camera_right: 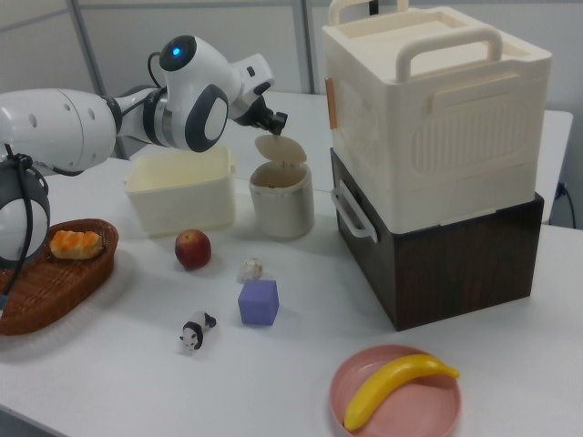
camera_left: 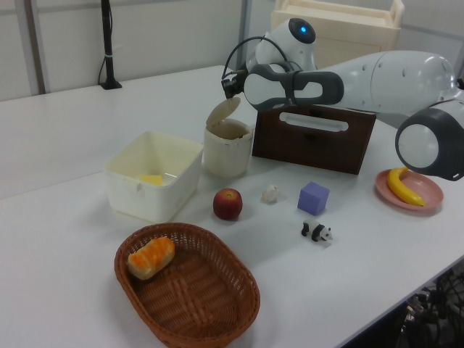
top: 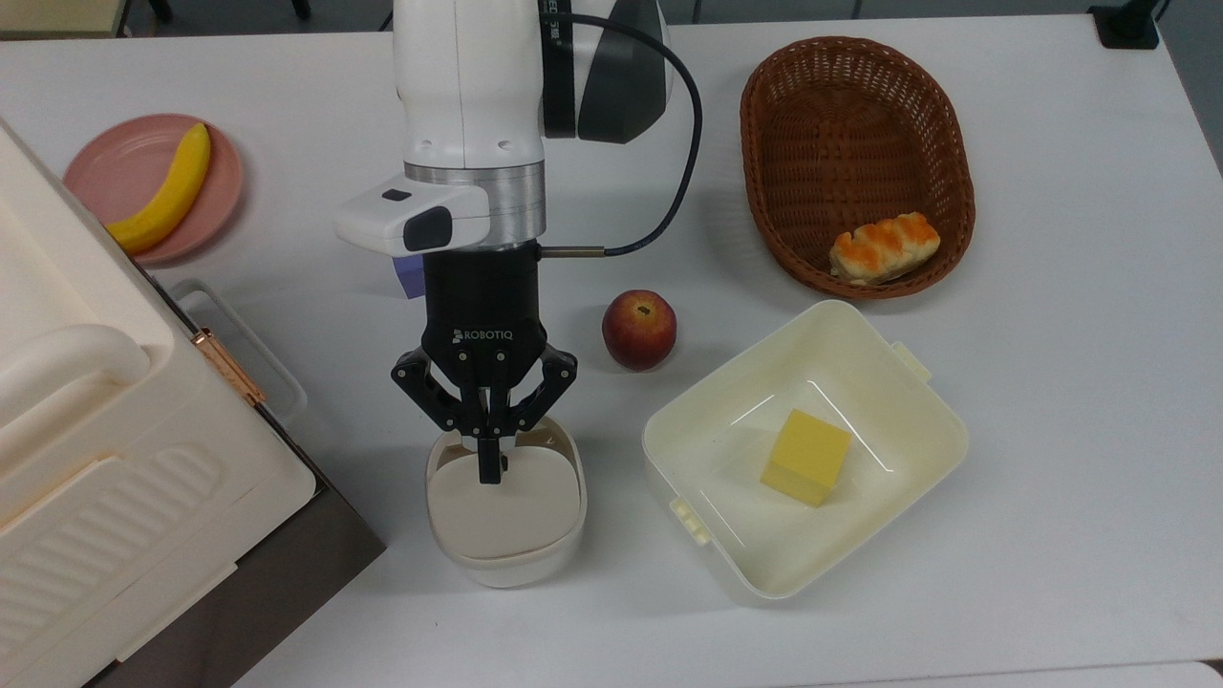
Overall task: Close the trash can
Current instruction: 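Press the lid down onto the trash can rim with the gripper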
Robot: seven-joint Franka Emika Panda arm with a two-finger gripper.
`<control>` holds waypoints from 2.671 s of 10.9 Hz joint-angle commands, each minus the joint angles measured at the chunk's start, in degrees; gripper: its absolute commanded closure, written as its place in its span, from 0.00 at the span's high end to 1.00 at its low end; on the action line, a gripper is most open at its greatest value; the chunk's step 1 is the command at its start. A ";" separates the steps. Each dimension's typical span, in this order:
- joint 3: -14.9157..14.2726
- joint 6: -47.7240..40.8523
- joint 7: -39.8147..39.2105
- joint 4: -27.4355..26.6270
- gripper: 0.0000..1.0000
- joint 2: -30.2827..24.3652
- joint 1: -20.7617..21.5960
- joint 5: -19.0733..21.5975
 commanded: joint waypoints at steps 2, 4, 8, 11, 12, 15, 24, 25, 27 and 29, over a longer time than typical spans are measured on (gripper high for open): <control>0.77 0.82 -1.41 -6.11 0.00 -3.71 0.20 -0.11; 0.77 0.82 -1.41 -6.82 0.00 -4.23 0.20 -0.11; 0.59 0.82 -1.41 -7.96 0.00 -4.94 0.20 -0.11; 0.41 0.82 -1.50 -10.69 0.00 -6.69 0.20 -0.11; 0.41 0.82 -1.50 -11.39 0.00 -7.13 0.20 -0.11; 0.15 0.73 -1.50 -12.88 0.00 -7.58 0.11 -0.11; 0.06 0.64 -3.69 -15.26 0.00 -7.14 -0.07 -0.02; 0.06 0.73 -3.78 -15.52 0.00 -7.05 -0.07 -0.11; 0.06 0.64 -3.78 -16.22 0.00 -7.14 -0.07 -0.11; 0.06 0.64 -3.78 -16.84 0.00 -7.23 -0.15 -0.11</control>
